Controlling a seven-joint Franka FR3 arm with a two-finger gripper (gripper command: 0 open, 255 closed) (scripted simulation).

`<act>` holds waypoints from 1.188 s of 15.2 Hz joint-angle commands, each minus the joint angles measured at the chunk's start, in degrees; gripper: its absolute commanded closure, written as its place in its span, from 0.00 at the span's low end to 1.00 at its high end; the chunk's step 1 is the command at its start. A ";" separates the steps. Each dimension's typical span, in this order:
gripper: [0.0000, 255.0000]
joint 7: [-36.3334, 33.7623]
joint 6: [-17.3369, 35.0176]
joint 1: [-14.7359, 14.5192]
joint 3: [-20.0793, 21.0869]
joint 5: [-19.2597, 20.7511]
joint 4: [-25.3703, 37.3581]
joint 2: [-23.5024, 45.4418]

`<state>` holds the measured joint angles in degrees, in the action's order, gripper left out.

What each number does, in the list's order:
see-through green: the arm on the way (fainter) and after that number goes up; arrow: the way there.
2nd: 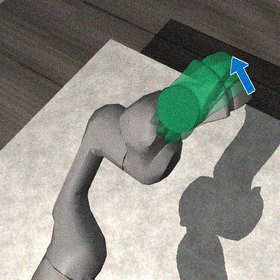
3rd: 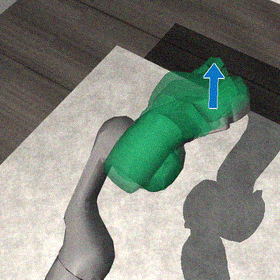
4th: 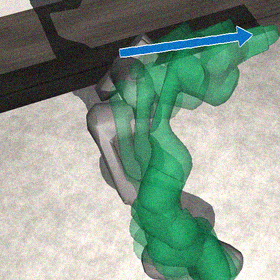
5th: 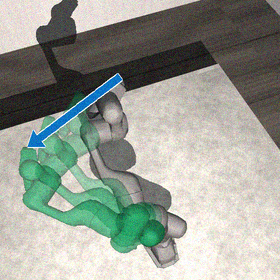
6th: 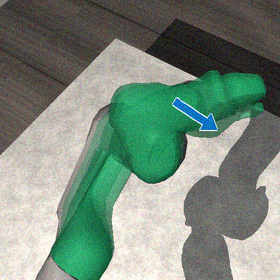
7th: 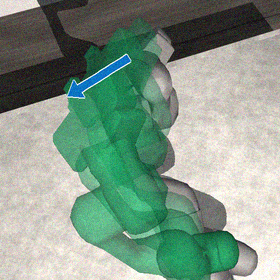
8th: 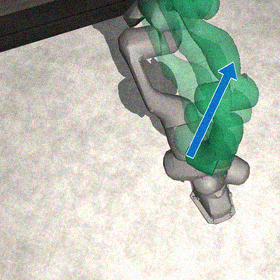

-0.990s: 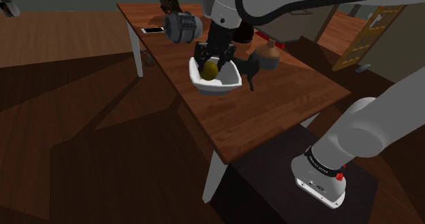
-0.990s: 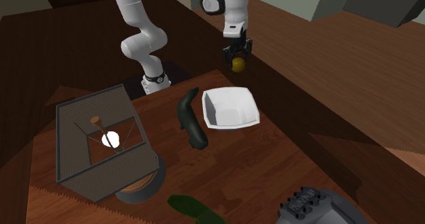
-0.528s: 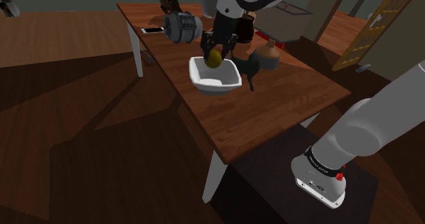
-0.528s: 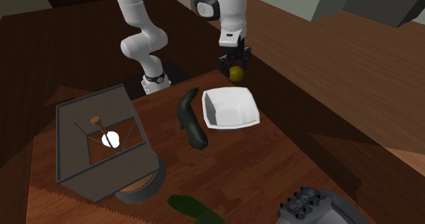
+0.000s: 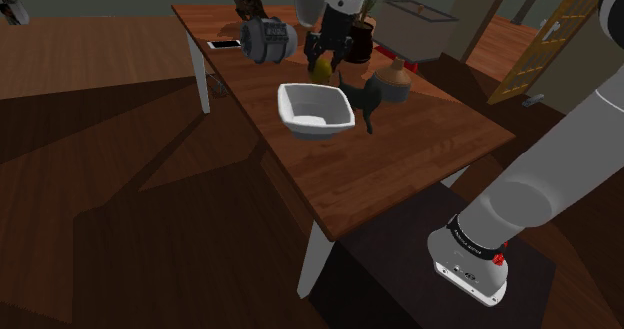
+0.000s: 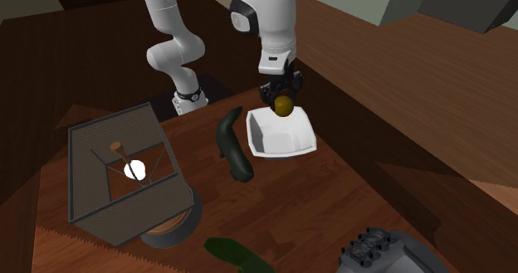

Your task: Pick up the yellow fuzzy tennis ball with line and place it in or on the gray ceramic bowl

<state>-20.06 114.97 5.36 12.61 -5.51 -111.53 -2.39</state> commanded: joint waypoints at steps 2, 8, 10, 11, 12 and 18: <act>1.00 0.60 1.80 0.19 -0.20 0.05 -1.15 0.68; 1.00 0.79 6.30 0.11 -0.11 0.10 -4.57 1.78; 1.00 0.84 7.79 0.08 -0.08 0.14 -5.61 2.24; 1.00 0.86 8.54 0.07 -0.06 0.16 -6.11 2.49; 1.00 0.89 9.29 0.05 -0.05 0.19 -6.60 2.75; 1.00 0.92 10.56 0.03 -0.02 0.24 -7.41 3.23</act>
<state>-19.16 125.49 5.38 12.59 -5.27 -118.92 0.84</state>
